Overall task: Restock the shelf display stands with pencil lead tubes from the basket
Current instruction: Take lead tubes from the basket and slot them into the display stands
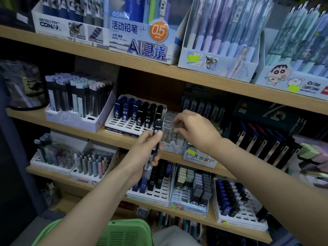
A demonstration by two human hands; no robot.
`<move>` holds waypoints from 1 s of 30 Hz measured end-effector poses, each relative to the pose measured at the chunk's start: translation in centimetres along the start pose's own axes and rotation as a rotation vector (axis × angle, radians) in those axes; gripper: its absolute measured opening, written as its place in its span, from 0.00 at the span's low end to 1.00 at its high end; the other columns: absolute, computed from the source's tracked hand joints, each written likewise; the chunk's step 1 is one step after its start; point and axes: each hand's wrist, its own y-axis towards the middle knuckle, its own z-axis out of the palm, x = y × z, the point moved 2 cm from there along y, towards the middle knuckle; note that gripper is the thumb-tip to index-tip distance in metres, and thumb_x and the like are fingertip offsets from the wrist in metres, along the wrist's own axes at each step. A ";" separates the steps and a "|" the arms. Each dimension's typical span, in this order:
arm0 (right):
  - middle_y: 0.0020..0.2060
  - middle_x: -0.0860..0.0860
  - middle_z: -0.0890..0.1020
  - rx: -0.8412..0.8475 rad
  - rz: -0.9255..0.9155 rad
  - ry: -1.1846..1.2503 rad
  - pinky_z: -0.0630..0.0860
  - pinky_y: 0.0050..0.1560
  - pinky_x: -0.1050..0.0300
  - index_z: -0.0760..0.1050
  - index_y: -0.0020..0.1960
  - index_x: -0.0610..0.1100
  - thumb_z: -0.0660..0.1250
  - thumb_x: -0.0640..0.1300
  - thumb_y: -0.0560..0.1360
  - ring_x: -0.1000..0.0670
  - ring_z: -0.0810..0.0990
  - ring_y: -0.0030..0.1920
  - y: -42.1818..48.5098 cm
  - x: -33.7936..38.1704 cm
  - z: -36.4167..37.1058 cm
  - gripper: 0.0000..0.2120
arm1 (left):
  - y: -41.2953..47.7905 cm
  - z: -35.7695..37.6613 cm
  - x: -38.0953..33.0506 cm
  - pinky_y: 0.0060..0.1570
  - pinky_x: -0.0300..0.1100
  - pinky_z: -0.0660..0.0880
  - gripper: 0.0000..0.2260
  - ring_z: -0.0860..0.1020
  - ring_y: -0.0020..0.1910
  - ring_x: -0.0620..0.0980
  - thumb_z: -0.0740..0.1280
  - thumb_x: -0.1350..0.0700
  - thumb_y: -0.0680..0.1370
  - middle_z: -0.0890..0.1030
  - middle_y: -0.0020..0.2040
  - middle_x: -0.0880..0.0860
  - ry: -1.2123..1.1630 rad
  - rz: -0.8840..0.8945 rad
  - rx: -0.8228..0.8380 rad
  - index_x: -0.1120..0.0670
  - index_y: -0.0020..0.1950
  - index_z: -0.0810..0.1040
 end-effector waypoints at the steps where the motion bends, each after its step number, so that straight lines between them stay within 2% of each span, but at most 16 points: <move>1: 0.52 0.48 0.76 -0.054 0.005 0.034 0.75 0.50 0.50 0.74 0.57 0.43 0.61 0.46 0.80 0.48 0.76 0.50 -0.1 0.5 -0.1 0.10 | -0.2 -0.2 0.0 0.26 0.35 0.65 0.10 0.68 0.26 0.44 0.61 0.49 0.80 0.73 0.35 0.49 0.009 0.010 0.009 0.55 0.47 0.70; 3: 0.46 0.47 0.78 -0.116 0.068 0.267 0.75 0.46 0.52 0.74 0.54 0.43 0.57 0.50 0.81 0.50 0.78 0.45 -0.4 2.0 -0.6 0.12 | -0.5 -0.7 0.0 0.26 0.35 0.65 0.08 0.68 0.26 0.43 0.63 0.50 0.79 0.73 0.35 0.50 0.045 0.024 0.012 0.54 0.49 0.71; 4: 0.42 0.47 0.80 -0.089 0.103 0.415 0.76 0.44 0.54 0.74 0.52 0.43 0.56 0.51 0.81 0.51 0.79 0.40 -0.5 2.8 -0.7 0.14 | -0.7 -0.9 -0.1 0.26 0.35 0.65 0.08 0.68 0.26 0.43 0.64 0.51 0.79 0.72 0.35 0.49 0.072 0.031 0.009 0.54 0.52 0.72; 6: 0.36 0.44 0.82 0.038 0.125 0.598 0.79 0.39 0.57 0.75 0.51 0.43 0.60 0.52 0.79 0.56 0.80 0.32 -0.6 4.5 -0.6 0.12 | -1.0 -1.4 -0.1 0.25 0.35 0.65 0.10 0.68 0.25 0.43 0.66 0.54 0.78 0.72 0.32 0.48 0.110 0.052 0.004 0.54 0.57 0.72; 8: 0.33 0.40 0.81 0.103 0.135 0.731 0.79 0.34 0.62 0.76 0.51 0.41 0.66 0.48 0.77 0.58 0.80 0.28 -0.4 5.6 -0.6 0.10 | -1.6 -2.0 -0.2 0.25 0.35 0.65 0.10 0.68 0.25 0.43 0.67 0.55 0.77 0.71 0.29 0.47 0.113 0.070 -0.004 0.54 0.57 0.72; 10: 0.32 0.40 0.81 0.081 0.169 0.866 0.77 0.32 0.66 0.77 0.50 0.40 0.68 0.44 0.75 0.57 0.80 0.28 0.0 6.1 -0.9 0.08 | -2.3 -2.8 -0.4 0.25 0.36 0.65 0.09 0.69 0.26 0.43 0.67 0.53 0.77 0.73 0.29 0.45 0.073 0.064 -0.013 0.54 0.55 0.74; 13: 0.35 0.41 0.82 0.050 0.209 0.991 0.78 0.33 0.66 0.77 0.48 0.42 0.69 0.42 0.75 0.55 0.80 0.30 0.3 7.1 -1.4 0.04 | -3.3 -4.6 -0.6 0.24 0.35 0.64 0.09 0.68 0.26 0.45 0.67 0.51 0.76 0.75 0.34 0.49 -0.103 0.035 -0.061 0.56 0.49 0.76; 17: 0.35 0.46 0.81 0.143 0.226 1.199 0.79 0.37 0.67 0.77 0.45 0.41 0.67 0.38 0.75 0.58 0.80 0.32 0.3 9.5 -0.9 0.01 | -4.9 -7.3 -1.0 0.25 0.36 0.65 0.09 0.68 0.27 0.45 0.68 0.50 0.74 0.74 0.34 0.50 -0.091 0.087 -0.150 0.55 0.49 0.76; 21: 0.43 0.43 0.83 0.252 0.180 1.150 0.78 0.38 0.68 0.77 0.50 0.37 0.67 0.40 0.76 0.58 0.82 0.37 0.3 12.5 0.4 0.06 | -6.1 -10.1 -0.5 0.26 0.37 0.65 0.10 0.69 0.27 0.45 0.67 0.54 0.76 0.75 0.37 0.54 -0.028 0.111 -0.245 0.57 0.55 0.75; 23: 0.43 0.43 0.82 0.271 0.130 1.121 0.77 0.38 0.67 0.77 0.50 0.39 0.66 0.39 0.76 0.57 0.82 0.37 0.3 14.1 1.0 0.04 | -6.4 -11.4 0.0 0.24 0.37 0.65 0.10 0.68 0.26 0.45 0.66 0.55 0.77 0.73 0.36 0.55 0.007 0.106 -0.275 0.58 0.55 0.75; 25: 0.42 0.45 0.82 0.219 0.090 1.065 0.79 0.40 0.64 0.75 0.49 0.44 0.65 0.39 0.77 0.55 0.83 0.38 0.6 15.1 1.4 0.02 | -6.5 -12.4 0.4 0.23 0.36 0.64 0.09 0.68 0.26 0.46 0.64 0.54 0.79 0.73 0.36 0.56 0.006 0.076 -0.309 0.59 0.54 0.75; 27: 0.42 0.47 0.82 0.105 0.076 0.910 0.80 0.43 0.59 0.74 0.49 0.48 0.64 0.41 0.78 0.53 0.83 0.40 1.3 15.1 1.3 0.03 | -6.3 -13.4 0.9 0.21 0.36 0.63 0.06 0.68 0.25 0.47 0.61 0.57 0.81 0.75 0.36 0.54 -0.076 0.022 -0.356 0.60 0.51 0.74; 28: 0.41 0.48 0.82 0.048 0.091 0.854 0.80 0.43 0.59 0.73 0.49 0.50 0.63 0.43 0.78 0.52 0.83 0.40 1.7 14.8 1.2 0.02 | -6.2 -13.8 1.0 0.21 0.36 0.62 0.06 0.68 0.23 0.46 0.59 0.59 0.81 0.76 0.35 0.53 -0.127 0.005 -0.366 0.59 0.50 0.73; 30: 0.41 0.49 0.80 -0.029 0.149 0.828 0.76 0.36 0.66 0.72 0.51 0.49 0.59 0.45 0.80 0.53 0.81 0.39 2.6 13.8 1.0 0.03 | -6.0 -14.5 1.2 0.20 0.35 0.63 0.06 0.68 0.22 0.46 0.58 0.60 0.81 0.74 0.35 0.54 -0.156 0.010 -0.366 0.59 0.49 0.73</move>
